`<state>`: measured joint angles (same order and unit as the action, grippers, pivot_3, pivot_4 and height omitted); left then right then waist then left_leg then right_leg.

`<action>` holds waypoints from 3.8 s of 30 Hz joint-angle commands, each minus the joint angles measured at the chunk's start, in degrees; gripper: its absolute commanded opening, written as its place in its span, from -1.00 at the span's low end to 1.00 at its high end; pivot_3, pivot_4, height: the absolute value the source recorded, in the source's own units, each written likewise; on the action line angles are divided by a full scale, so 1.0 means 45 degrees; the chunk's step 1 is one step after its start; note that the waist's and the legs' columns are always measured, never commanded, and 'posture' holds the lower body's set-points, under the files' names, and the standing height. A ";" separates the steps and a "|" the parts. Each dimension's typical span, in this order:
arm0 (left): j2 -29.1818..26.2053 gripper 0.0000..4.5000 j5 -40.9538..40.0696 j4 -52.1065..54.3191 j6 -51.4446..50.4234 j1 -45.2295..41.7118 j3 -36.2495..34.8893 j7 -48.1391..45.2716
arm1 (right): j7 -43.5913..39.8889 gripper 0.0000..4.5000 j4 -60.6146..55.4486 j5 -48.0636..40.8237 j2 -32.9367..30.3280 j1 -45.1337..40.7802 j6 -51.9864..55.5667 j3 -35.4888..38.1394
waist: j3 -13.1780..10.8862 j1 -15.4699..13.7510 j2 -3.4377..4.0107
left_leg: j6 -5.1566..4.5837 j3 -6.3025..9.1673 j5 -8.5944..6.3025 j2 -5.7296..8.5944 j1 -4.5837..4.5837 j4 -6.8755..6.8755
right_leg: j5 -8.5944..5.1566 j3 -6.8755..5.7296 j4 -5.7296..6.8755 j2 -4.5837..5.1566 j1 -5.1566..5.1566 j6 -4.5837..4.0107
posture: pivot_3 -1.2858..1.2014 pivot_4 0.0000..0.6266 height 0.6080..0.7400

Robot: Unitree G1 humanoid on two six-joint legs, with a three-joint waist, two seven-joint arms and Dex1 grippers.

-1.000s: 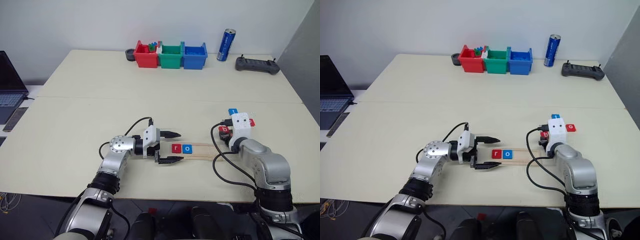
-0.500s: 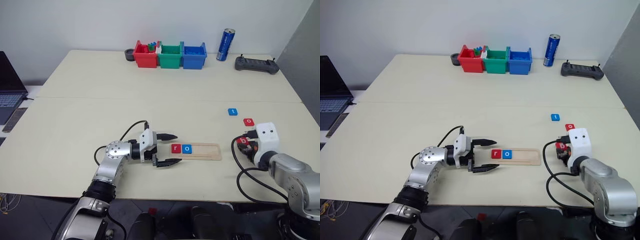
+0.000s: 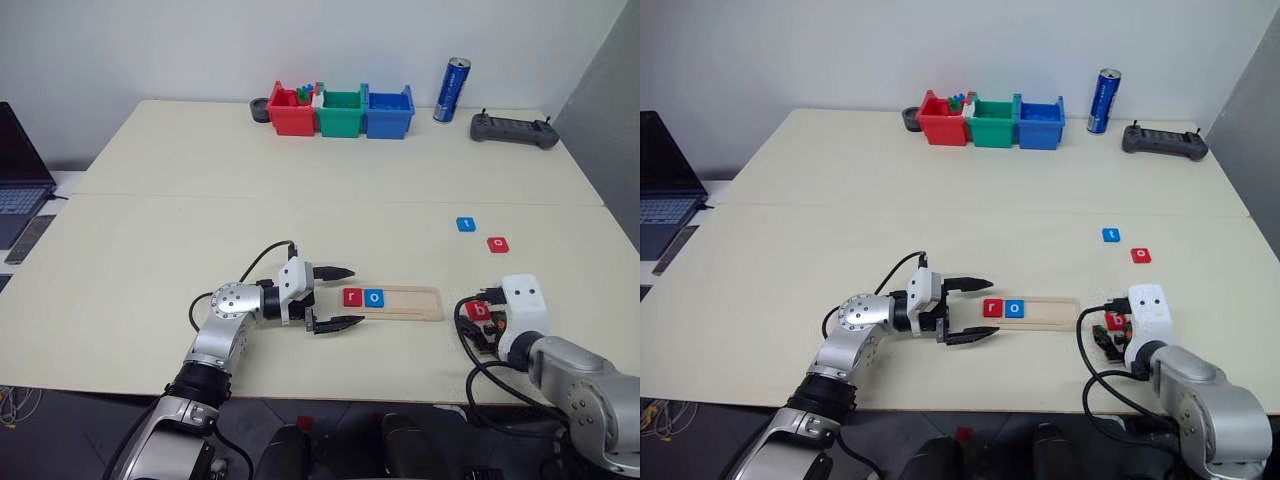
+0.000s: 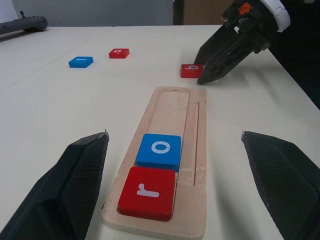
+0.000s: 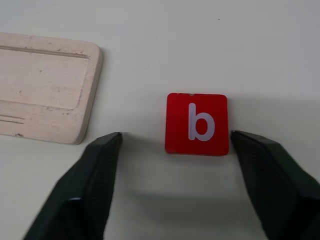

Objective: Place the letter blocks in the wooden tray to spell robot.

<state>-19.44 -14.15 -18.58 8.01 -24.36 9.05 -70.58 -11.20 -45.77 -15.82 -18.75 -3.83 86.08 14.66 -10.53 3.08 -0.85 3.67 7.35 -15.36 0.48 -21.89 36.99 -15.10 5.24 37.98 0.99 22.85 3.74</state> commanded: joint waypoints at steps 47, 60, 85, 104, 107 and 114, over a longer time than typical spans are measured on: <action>-0.0332 1.00 -0.0659 0.2432 -0.0595 0.1314 -0.0161 0.0885 | -1.4865 0.99 1.4157 0.1846 -0.8058 -0.3280 -2.0953 -0.3918 | -0.0027 -0.0040 -0.0023 | -0.0004 -0.0072 -0.0004 -0.0002 0.0134 -0.0004 | -0.0001 0.0055 -0.0044 0.0014 -0.0128 0.0004 | 0.03 -0.52 1.00; -0.0574 1.00 -0.0685 0.2607 -0.0669 0.1381 -0.0287 0.0894 | -1.4964 0.28 1.5506 0.2114 -0.7488 -0.4226 -2.1202 -0.4370 | -0.0026 -0.0030 -0.0021 | -0.0004 -0.0072 -0.0004 -0.0003 0.0140 -0.0003 | -0.0001 0.0058 -0.0038 0.0015 -0.0129 0.0003 | 0.03 -0.52 1.00; -0.0838 1.00 -0.0781 0.2936 -0.0636 0.1866 -0.0406 0.1208 | -1.3402 -0.35 1.0509 0.1455 -0.5098 -0.5249 -1.6517 -0.5448 | -0.0026 -0.0049 -0.0020 | -0.0003 -0.0051 -0.0004 -0.0001 0.0132 -0.0004 | -0.0001 0.0042 -0.0028 0.0016 -0.0122 0.0003 | 0.03 -0.52 1.00; -0.0977 1.00 -0.0839 0.2896 -0.0701 0.1752 -0.0401 0.1157 | -1.2533 -0.35 1.0780 0.2101 -0.4304 -0.5313 -1.6447 -0.6216 | -0.0026 -0.0045 -0.0019 | -0.0003 -0.0045 -0.0004 -0.0003 0.0127 -0.0004 | -0.0001 0.0031 -0.0028 0.0015 -0.0120 0.0003 | 0.03 -0.52 1.00; -0.1036 1.00 -0.0849 0.2900 -0.0704 0.1768 -0.0420 0.1098 | -1.2506 -0.35 1.0954 0.2285 -0.4262 -0.5445 -1.6671 -0.6331 | -0.0026 -0.0042 -0.0019 | -0.0003 -0.0045 -0.0004 -0.0002 0.0127 -0.0004 | -0.0001 0.0032 -0.0028 0.0015 -0.0120 0.0003 | 0.03 -0.52 1.00; -0.1003 1.00 -0.0801 0.2840 -0.0671 0.1693 -0.0369 0.1120 | -1.2686 -0.35 1.1046 0.2315 -0.4259 -0.5608 -1.6699 -0.6505 | -0.0026 -0.0038 -0.0019 | -0.0003 -0.0041 -0.0004 -0.0001 0.0125 -0.0004 | -0.0001 0.0029 -0.0029 0.0015 -0.0120 0.0003 | 0.03 -0.52 1.00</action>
<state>-23.73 -16.80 -7.12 4.95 -16.04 7.99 -65.65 -67.70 4.49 -5.62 -37.38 -28.10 11.78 -14.78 -10.65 2.91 -0.93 3.66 7.18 -15.38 0.47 -21.33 36.97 -15.10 5.37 37.85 1.06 22.31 3.76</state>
